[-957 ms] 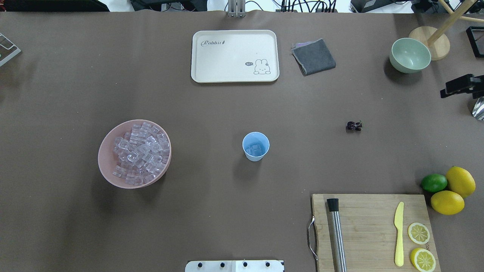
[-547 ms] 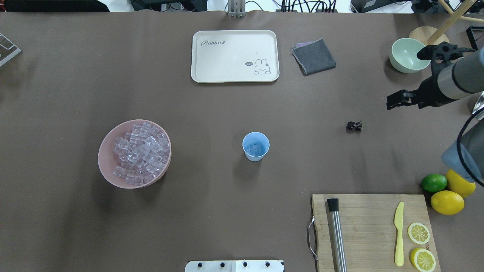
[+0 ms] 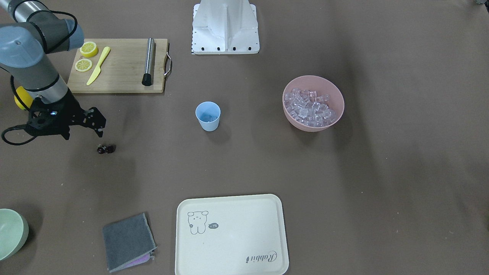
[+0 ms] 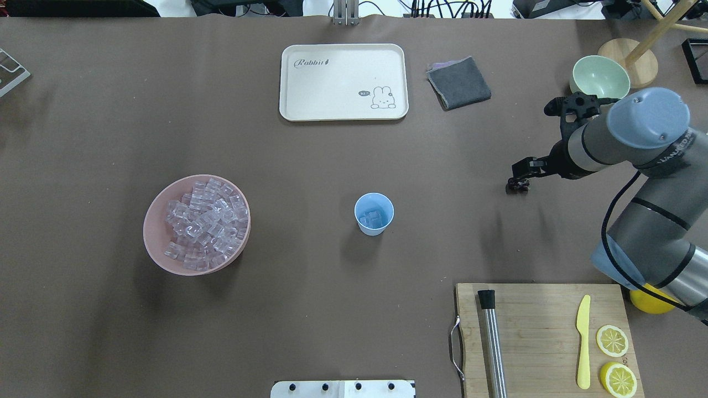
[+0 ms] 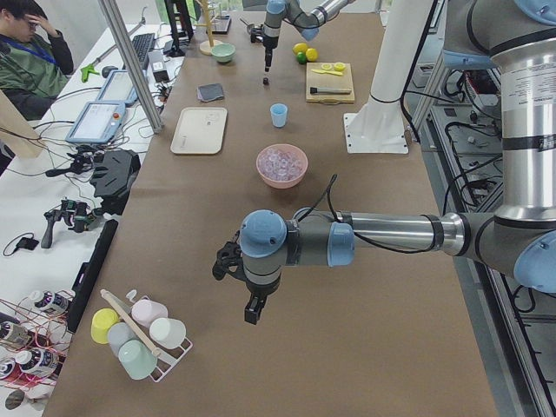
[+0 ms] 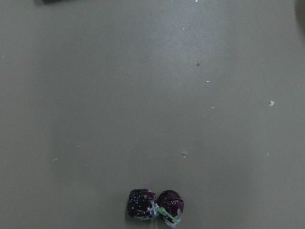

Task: Put ice and cherries in cup
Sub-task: 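Move the right gripper over the dark red cherries, then lower the right gripper and grasp the cherries by their stems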

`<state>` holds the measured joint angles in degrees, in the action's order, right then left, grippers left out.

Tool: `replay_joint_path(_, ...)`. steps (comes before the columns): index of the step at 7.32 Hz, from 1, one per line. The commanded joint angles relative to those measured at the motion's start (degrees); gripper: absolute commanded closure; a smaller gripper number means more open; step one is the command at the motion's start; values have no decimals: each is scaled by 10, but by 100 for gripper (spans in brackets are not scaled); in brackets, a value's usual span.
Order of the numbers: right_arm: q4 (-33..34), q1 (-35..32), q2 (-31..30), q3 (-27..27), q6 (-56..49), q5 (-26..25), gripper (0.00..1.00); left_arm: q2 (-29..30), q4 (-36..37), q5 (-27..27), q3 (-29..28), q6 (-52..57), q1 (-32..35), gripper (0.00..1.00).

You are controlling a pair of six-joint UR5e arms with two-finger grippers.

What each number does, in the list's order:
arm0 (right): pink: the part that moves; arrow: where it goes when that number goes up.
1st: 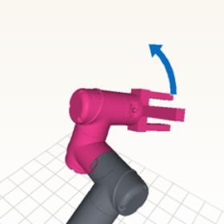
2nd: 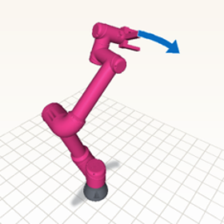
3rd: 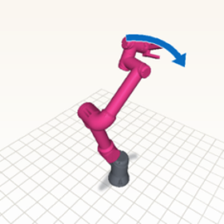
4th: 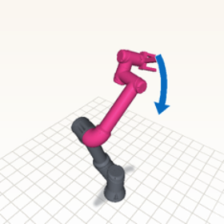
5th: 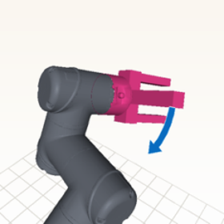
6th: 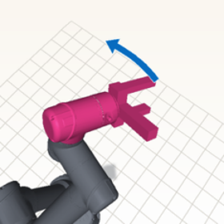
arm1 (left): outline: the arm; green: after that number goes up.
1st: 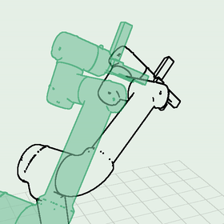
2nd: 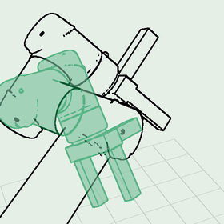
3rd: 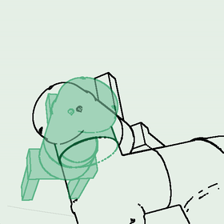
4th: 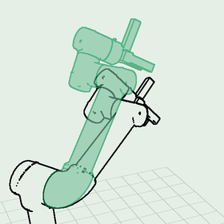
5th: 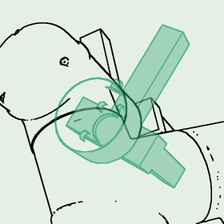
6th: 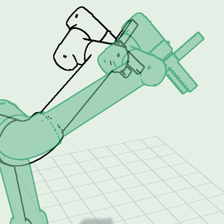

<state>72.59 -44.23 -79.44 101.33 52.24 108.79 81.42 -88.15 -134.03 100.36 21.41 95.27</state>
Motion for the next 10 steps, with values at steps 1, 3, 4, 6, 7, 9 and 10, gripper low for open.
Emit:
replay_joint_path(1, 1, 26, 3, -10, 1, -31, 15, 0, 1, 0, -1, 0, 0, 2)
replay_joint_path(3, 1, 27, 3, -14, 1, -36, 52, 0, 0, 0, -3, 0, 0, 2)
replay_joint_path(4, 0, 27, 3, -18, -5, -36, 54, 0, 0, 0, -3, 0, 0, 2)
replay_joint_path(6, 0, 28, 4, -24, -13, -44, 54, 0, 0, 0, -3, 0, 0, 2)
replay_joint_path(7, 1, 28, 11, -29, -16, -45, 54, 0, 0, 0, -3, 0, 0, 2)
replay_joint_path(9, 1, 28, 11, -29, -16, -46, 56, 0, 0, 0, -4, 0, -1, 2)
replay_joint_path(10, 1, 26, 11, -29, -23, -46, 58, 0, 0, 0, -4, 0, 0, 2)
